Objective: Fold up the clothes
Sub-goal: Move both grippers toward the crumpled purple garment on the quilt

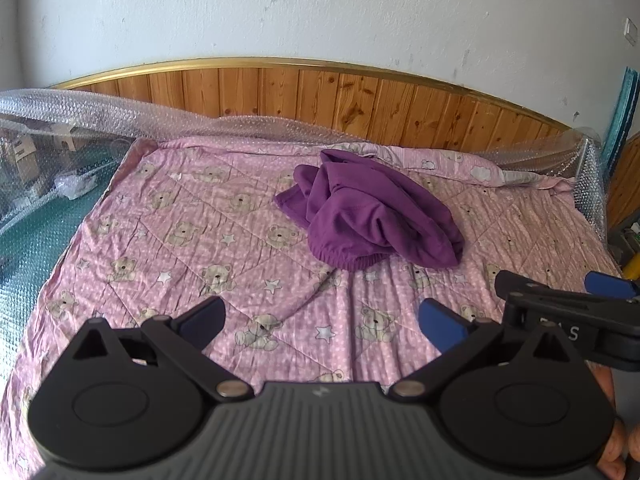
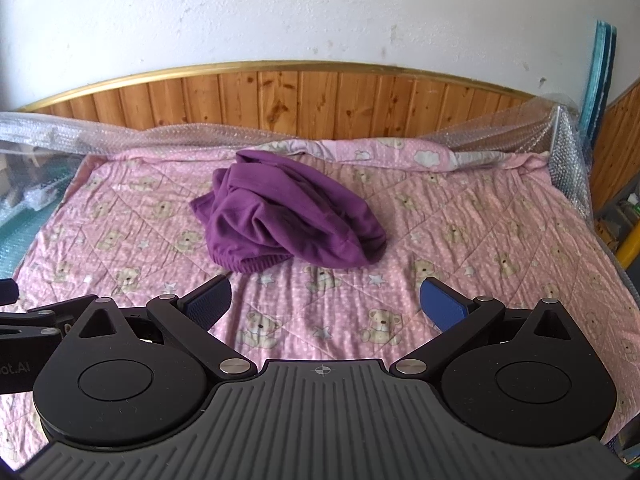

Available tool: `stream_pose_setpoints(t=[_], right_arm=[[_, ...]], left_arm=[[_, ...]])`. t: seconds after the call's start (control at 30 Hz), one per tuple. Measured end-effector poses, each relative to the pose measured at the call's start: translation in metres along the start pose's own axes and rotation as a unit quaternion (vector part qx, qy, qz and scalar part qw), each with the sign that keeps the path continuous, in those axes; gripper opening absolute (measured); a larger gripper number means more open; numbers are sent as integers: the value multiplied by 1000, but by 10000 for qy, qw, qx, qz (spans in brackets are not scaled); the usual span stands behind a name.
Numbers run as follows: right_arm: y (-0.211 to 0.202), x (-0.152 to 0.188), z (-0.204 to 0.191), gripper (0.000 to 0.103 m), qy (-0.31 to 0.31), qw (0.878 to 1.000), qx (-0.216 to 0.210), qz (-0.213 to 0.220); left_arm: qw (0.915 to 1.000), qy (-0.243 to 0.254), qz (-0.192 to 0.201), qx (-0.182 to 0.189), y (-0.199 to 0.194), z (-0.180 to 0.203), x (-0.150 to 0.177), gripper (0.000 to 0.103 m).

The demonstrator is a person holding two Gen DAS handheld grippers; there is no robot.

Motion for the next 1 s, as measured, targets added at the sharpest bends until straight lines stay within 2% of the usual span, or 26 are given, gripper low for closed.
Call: stream_pose_setpoints(t=[0.5, 0.87, 1.0], right_arm=[[10, 2, -2, 101, -72, 10000, -51, -46], [17, 4, 0, 101, -36, 9999, -63, 81], [23, 3, 2, 101, -21, 9999, -123, 110]], left_arm=[[9998, -21, -207, 2, 7, 2, 1, 103], [9997, 36, -259, -9, 14, 6, 0, 103], [9993, 202, -310, -28, 19, 9, 0, 103]])
Point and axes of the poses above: each gripper's, at about its wrist camera, not at the fingertips, and y roughly the way its jaws point, z to its right, x to its underside, the point moved 1 cm from there along y, roughly the way its jaws point, and after that the axes turned 7 degrees about -z, right-handed, at the moved point
